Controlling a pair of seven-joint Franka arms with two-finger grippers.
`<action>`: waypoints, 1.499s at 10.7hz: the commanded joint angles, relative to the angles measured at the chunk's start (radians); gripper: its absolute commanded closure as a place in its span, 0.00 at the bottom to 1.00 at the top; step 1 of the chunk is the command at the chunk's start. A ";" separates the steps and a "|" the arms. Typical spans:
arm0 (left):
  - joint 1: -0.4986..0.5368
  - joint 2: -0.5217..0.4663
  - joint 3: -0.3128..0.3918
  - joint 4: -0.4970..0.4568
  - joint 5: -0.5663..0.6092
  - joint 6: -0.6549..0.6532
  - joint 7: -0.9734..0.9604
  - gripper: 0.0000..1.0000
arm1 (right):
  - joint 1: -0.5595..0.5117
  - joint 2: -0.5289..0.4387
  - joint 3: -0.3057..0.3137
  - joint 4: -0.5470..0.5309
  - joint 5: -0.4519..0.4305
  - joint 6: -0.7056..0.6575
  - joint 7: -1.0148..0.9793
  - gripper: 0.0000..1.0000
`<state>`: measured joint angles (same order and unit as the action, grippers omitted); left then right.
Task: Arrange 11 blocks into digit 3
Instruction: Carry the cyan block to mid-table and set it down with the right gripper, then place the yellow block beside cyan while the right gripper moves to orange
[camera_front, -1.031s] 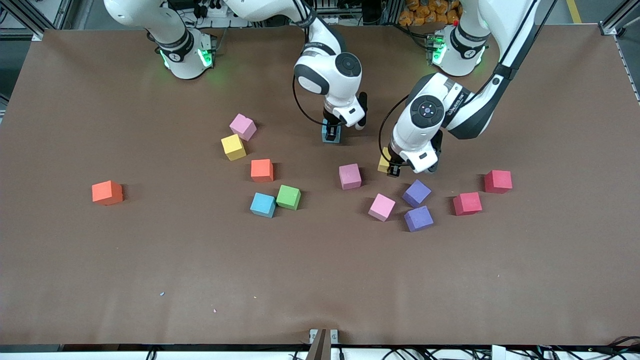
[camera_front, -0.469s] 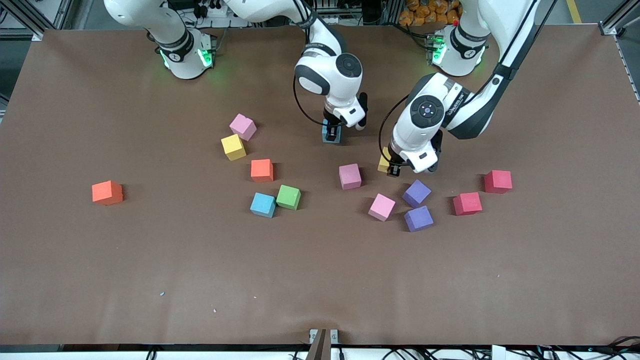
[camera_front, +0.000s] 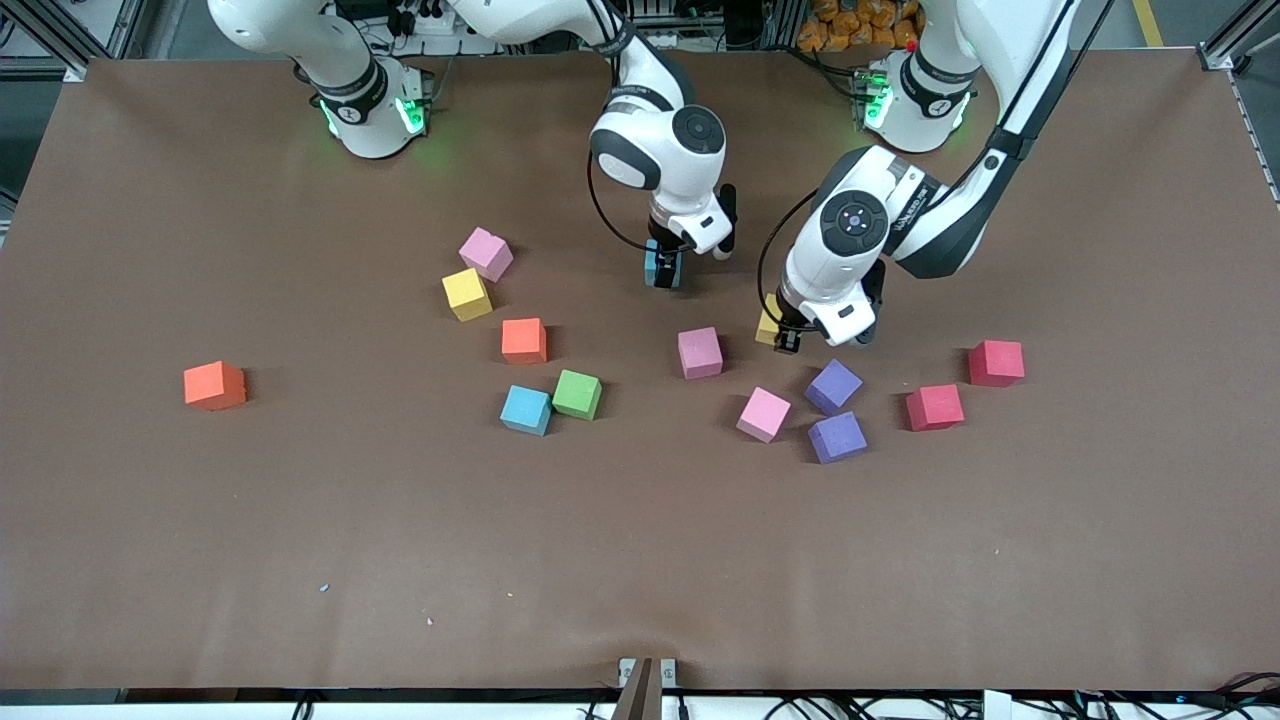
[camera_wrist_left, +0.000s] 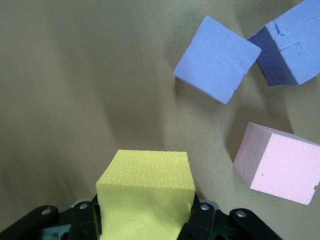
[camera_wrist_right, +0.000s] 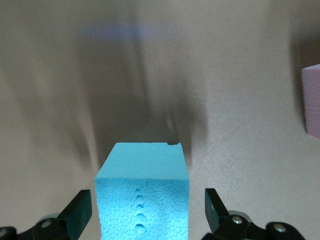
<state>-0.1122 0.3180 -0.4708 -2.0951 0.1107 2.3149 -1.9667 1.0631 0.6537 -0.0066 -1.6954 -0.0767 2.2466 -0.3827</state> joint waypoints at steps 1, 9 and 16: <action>0.011 -0.039 -0.012 -0.039 -0.026 0.006 -0.011 1.00 | -0.015 -0.049 0.008 0.003 0.001 -0.056 -0.030 0.00; -0.007 -0.100 -0.095 -0.187 -0.103 0.170 -0.205 1.00 | -0.179 -0.354 0.004 -0.214 0.097 -0.177 -0.018 0.00; -0.089 -0.002 -0.126 -0.191 -0.092 0.231 -0.374 1.00 | -0.454 -0.378 -0.013 -0.077 0.078 -0.341 -0.031 0.00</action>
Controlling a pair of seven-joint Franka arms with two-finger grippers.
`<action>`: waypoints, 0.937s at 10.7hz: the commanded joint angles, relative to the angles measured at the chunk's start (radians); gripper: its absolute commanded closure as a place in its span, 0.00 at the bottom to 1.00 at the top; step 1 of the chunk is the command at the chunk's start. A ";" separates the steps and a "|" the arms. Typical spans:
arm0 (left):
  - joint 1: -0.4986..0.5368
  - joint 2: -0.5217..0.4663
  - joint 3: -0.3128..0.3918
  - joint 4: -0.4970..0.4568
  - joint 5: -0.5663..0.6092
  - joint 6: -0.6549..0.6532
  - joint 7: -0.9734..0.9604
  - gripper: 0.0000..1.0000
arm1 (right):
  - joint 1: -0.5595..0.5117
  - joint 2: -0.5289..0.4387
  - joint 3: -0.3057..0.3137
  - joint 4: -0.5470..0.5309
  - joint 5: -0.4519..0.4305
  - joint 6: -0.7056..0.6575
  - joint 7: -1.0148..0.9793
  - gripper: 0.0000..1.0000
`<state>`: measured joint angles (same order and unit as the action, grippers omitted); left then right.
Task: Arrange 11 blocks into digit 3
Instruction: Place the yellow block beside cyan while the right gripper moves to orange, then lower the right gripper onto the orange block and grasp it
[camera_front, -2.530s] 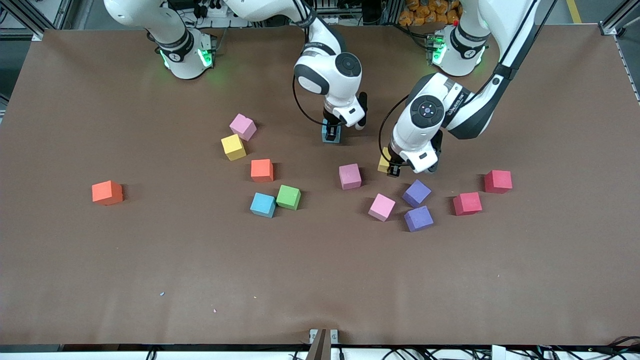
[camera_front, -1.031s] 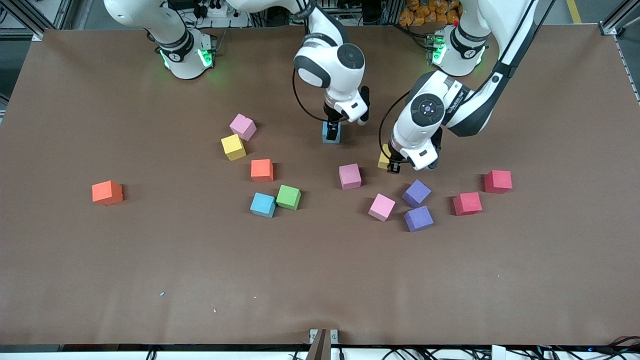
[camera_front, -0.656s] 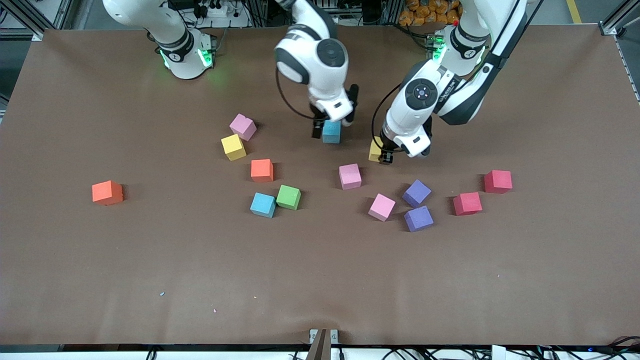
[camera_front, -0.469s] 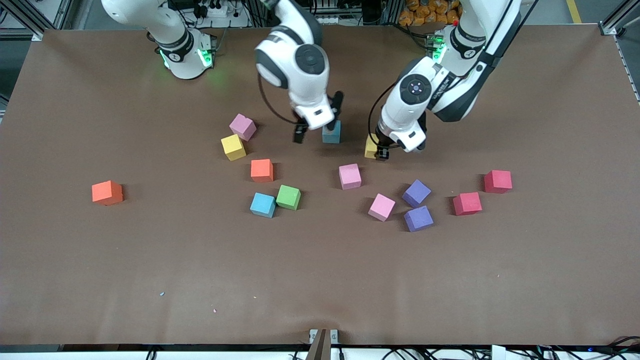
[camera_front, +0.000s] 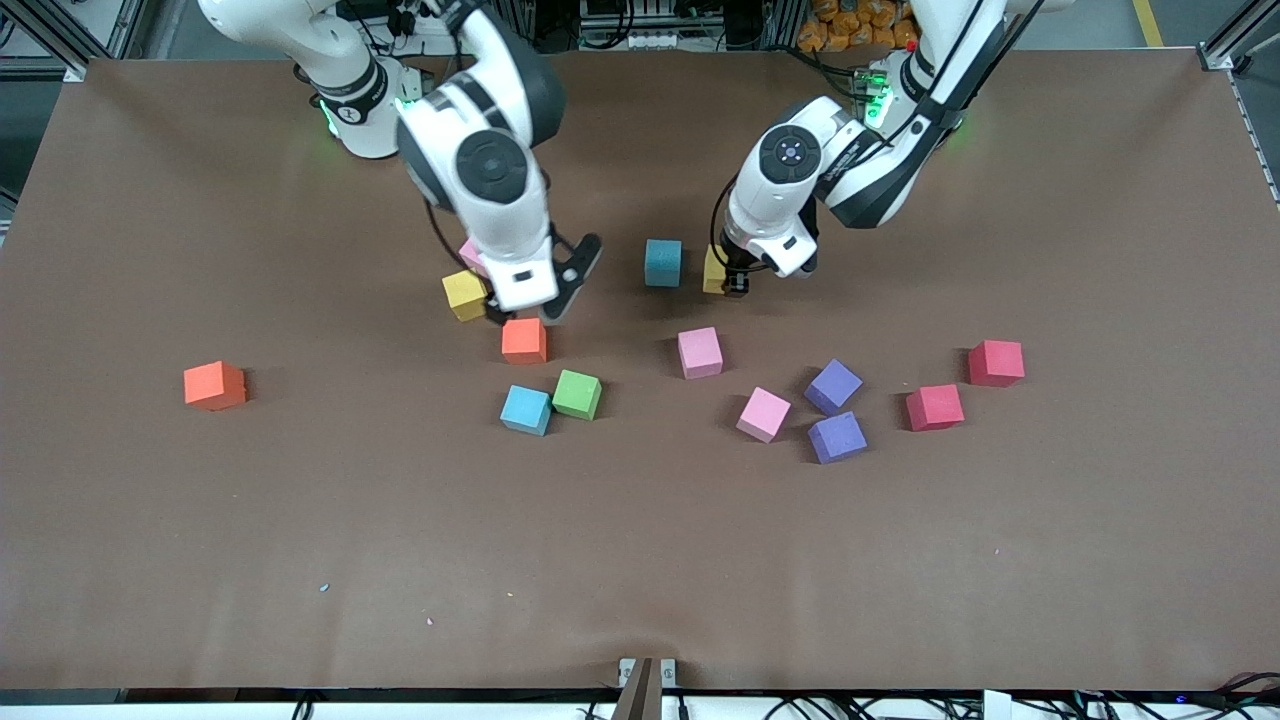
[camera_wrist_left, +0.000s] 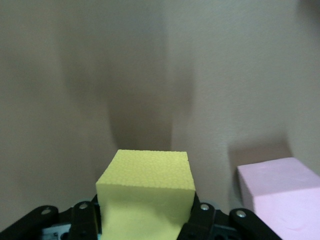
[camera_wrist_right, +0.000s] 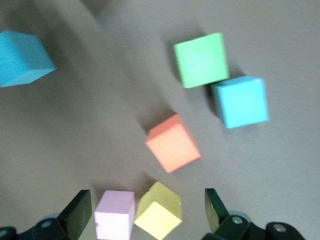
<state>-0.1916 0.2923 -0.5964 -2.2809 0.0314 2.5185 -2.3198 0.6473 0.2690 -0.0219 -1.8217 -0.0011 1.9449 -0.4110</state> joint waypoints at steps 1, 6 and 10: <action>-0.021 0.033 0.001 -0.009 -0.012 0.029 -0.036 1.00 | -0.034 0.012 -0.041 0.083 0.000 -0.043 0.001 0.00; -0.071 0.099 0.006 -0.009 0.043 0.072 -0.095 1.00 | -0.031 0.073 -0.113 0.166 -0.007 -0.041 -0.051 0.00; -0.072 0.140 0.007 -0.005 0.100 0.098 -0.138 1.00 | 0.003 0.075 -0.107 0.156 0.004 -0.142 0.503 0.00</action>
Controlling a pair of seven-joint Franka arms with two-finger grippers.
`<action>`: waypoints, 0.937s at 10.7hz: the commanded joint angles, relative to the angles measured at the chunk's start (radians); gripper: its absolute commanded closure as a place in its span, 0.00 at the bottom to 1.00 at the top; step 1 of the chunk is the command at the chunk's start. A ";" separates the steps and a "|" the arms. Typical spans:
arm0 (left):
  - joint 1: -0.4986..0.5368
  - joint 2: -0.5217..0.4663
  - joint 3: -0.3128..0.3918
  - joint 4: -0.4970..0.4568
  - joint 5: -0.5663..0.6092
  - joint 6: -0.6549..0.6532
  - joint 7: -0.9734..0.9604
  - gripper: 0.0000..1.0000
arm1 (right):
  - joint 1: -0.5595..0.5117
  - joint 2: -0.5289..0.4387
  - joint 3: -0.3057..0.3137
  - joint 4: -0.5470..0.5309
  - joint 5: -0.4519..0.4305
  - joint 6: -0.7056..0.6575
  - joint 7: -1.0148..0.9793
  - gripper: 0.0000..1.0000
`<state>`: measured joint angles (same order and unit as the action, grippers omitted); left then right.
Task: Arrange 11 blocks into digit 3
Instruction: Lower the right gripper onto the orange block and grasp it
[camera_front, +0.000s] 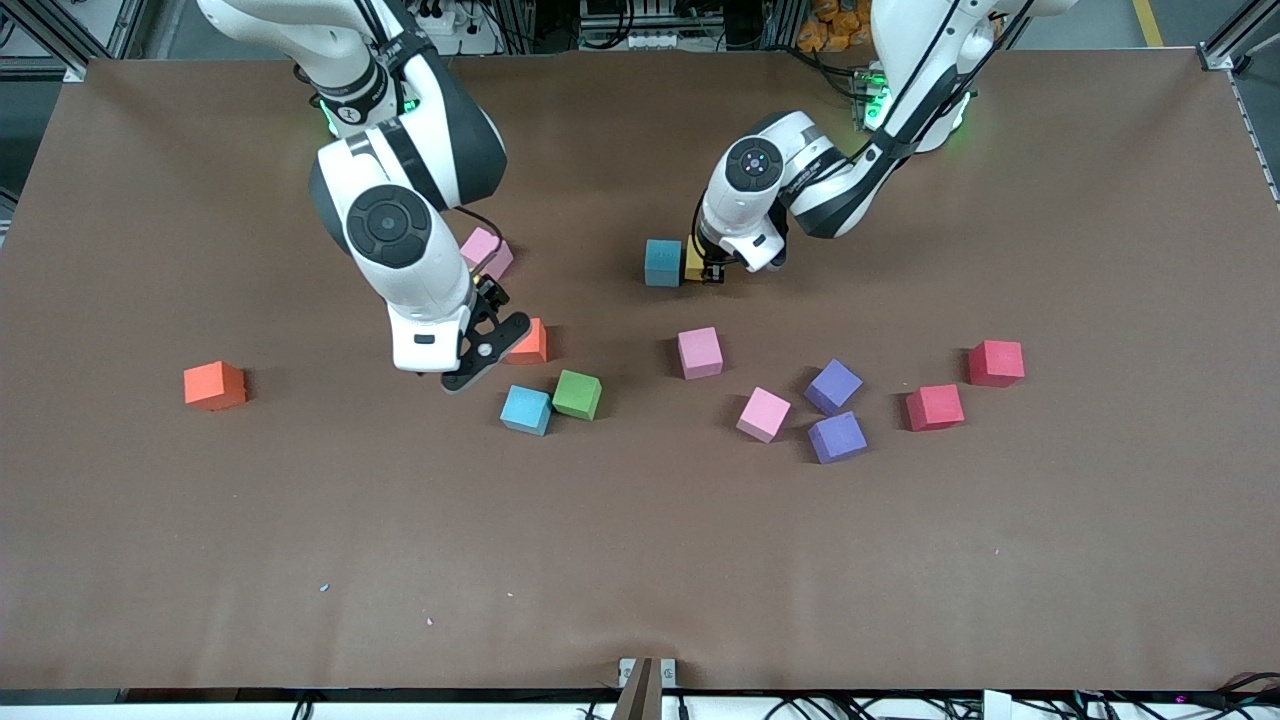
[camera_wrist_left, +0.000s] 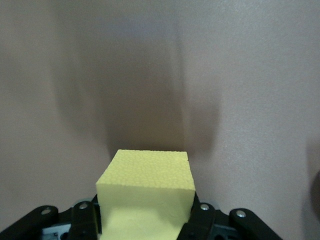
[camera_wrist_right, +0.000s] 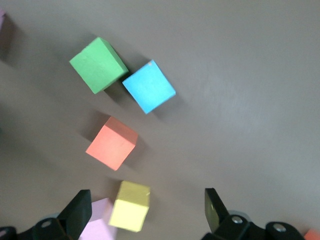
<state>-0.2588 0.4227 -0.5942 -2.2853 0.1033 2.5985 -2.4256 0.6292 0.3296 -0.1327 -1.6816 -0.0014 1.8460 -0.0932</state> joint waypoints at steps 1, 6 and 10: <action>-0.007 0.010 0.005 0.001 0.029 0.020 -0.032 1.00 | 0.032 0.028 0.005 -0.016 0.009 -0.033 0.281 0.00; -0.007 0.022 0.005 0.018 0.055 0.020 -0.033 1.00 | 0.053 0.051 0.004 -0.180 0.129 0.295 0.414 0.00; -0.007 0.031 0.007 0.030 0.056 0.020 -0.033 1.00 | 0.047 0.112 0.002 -0.182 0.120 0.358 0.415 0.00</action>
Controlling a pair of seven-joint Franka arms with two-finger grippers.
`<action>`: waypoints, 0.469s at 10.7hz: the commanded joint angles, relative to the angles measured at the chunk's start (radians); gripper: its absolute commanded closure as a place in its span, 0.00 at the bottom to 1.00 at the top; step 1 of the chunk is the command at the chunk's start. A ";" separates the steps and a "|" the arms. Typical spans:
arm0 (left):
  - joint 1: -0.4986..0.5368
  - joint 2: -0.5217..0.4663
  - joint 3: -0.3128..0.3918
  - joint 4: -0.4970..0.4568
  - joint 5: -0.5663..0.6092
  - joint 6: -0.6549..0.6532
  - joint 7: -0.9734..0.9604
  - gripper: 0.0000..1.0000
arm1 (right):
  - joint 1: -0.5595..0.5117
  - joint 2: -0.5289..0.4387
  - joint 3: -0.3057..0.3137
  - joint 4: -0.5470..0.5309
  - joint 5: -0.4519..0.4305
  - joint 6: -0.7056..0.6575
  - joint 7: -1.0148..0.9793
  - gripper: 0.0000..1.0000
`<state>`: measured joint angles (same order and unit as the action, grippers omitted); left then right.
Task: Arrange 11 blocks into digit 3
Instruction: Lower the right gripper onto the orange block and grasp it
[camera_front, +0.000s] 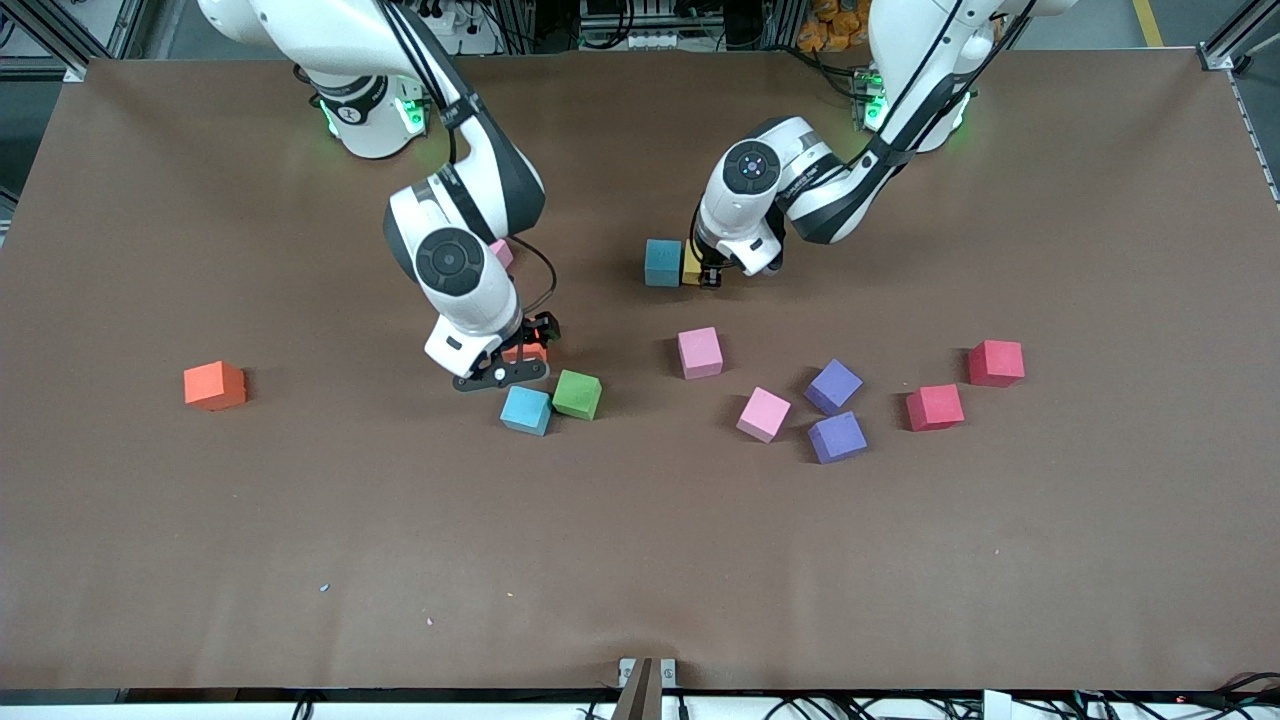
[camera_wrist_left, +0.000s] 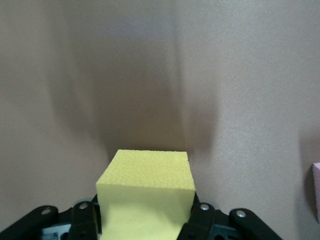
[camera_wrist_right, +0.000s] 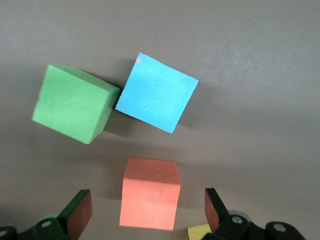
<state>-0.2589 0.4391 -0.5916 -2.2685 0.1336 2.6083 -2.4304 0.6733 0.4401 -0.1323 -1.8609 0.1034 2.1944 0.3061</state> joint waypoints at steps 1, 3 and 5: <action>-0.006 0.016 0.009 0.014 0.030 0.010 -0.029 1.00 | -0.003 0.011 0.003 -0.006 0.016 0.010 0.018 0.00; -0.011 0.024 0.019 0.021 0.035 0.010 -0.029 1.00 | 0.008 0.023 0.005 -0.064 0.027 0.083 0.028 0.00; -0.011 0.035 0.019 0.029 0.040 0.010 -0.030 1.00 | 0.046 0.017 0.003 -0.128 0.030 0.169 0.053 0.00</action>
<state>-0.2595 0.4518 -0.5812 -2.2588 0.1393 2.6086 -2.4305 0.6914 0.4726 -0.1278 -1.9340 0.1143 2.3051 0.3280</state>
